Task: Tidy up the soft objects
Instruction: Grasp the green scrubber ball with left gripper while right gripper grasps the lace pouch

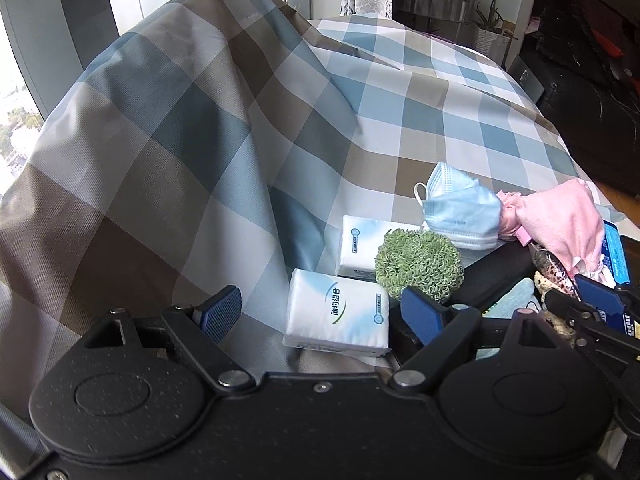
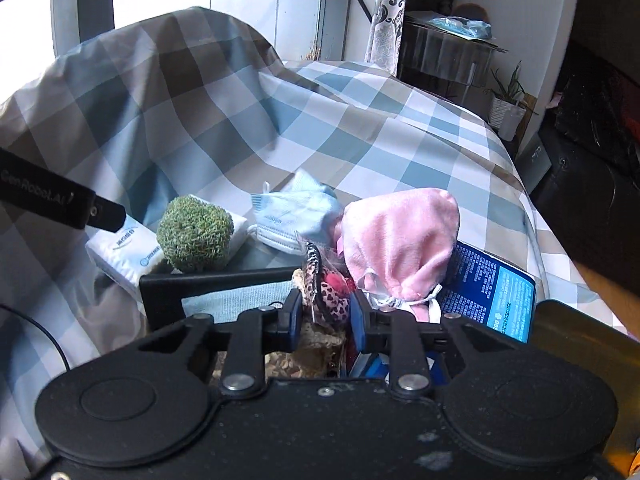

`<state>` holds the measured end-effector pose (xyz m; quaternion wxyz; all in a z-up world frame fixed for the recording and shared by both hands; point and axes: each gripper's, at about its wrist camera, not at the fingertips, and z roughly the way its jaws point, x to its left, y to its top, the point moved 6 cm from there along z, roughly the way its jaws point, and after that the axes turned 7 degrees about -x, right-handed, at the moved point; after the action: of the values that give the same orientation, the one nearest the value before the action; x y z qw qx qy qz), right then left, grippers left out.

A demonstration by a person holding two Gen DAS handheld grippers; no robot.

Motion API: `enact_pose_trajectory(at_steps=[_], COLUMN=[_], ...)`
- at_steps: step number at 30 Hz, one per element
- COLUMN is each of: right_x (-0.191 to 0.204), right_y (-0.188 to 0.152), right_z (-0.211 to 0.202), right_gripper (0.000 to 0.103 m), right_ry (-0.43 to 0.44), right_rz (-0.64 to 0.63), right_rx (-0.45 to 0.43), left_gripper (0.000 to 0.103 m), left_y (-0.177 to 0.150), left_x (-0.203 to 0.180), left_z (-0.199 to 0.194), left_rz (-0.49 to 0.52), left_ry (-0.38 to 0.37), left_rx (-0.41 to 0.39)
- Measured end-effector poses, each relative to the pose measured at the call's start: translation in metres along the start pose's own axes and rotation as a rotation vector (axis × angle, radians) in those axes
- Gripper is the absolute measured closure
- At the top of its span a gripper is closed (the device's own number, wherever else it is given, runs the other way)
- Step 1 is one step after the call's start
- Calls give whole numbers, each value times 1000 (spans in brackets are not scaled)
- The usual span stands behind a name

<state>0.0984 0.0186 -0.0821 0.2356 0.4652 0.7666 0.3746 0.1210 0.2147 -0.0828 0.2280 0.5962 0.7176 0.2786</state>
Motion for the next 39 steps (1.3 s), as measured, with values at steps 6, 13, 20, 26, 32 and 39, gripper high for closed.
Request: enact_pose_trajectory(at_steps=[6, 13, 20, 26, 32, 39], right_x=[1, 8, 1, 0, 1, -5], right_y=[9, 0, -13, -17, -20, -17], right_z=[-26, -54, -65, -75, -84, -105], right_gripper=[79, 79, 79, 78, 78, 79], right_ry=[74, 126, 133, 147, 160, 186], right_rz=[76, 67, 101, 116, 139, 188], right_rx=[-42, -51, -32, -41, -47, -77], left_gripper=[19, 19, 19, 35, 47, 47], left_y=[6, 14, 16, 10, 9, 25], left_x=[-12, -42, -64, -75, -68, -58], left_z=[7, 24, 42, 57, 50, 17], left_rz=[9, 51, 80, 94, 52, 42], left_ry=[-27, -56, -59, -53, -53, -24], left_rx=[11, 26, 61, 106, 93, 44])
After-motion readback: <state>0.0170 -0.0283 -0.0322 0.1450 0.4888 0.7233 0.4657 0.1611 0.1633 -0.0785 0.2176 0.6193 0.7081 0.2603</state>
